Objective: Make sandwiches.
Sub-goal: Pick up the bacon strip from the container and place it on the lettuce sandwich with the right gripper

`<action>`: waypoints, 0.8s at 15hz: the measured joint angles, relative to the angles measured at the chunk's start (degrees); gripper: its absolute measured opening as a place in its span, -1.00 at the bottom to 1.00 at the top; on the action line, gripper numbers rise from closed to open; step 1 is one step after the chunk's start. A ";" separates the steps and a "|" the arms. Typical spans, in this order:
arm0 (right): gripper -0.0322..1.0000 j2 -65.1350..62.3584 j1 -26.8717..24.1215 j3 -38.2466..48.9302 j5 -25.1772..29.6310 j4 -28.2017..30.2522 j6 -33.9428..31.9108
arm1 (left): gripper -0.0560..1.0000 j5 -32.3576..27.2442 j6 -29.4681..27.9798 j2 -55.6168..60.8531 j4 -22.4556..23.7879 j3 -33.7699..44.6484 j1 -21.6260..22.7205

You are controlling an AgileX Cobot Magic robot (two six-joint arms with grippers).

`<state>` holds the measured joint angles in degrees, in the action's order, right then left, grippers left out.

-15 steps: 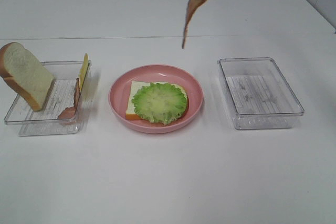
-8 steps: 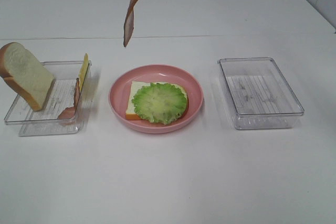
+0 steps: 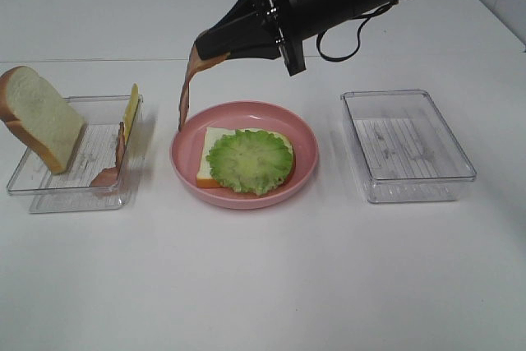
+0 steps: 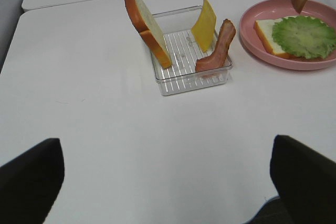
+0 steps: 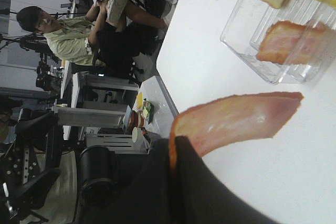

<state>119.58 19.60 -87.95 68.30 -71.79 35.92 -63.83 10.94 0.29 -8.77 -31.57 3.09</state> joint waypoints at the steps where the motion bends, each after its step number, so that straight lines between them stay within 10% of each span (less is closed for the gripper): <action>1: -0.90 0.74 0.00 -0.63 0.00 0.00 0.11 | 0.98 0.00 0.00 0.00 0.00 0.00 0.00; 12: -0.90 15.30 0.00 -9.91 1.09 -2.41 0.34 | 0.98 0.00 0.00 0.00 0.00 0.00 0.00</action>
<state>134.87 19.60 -97.86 69.39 -74.20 36.27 -63.83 10.94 0.29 -8.77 -31.57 3.09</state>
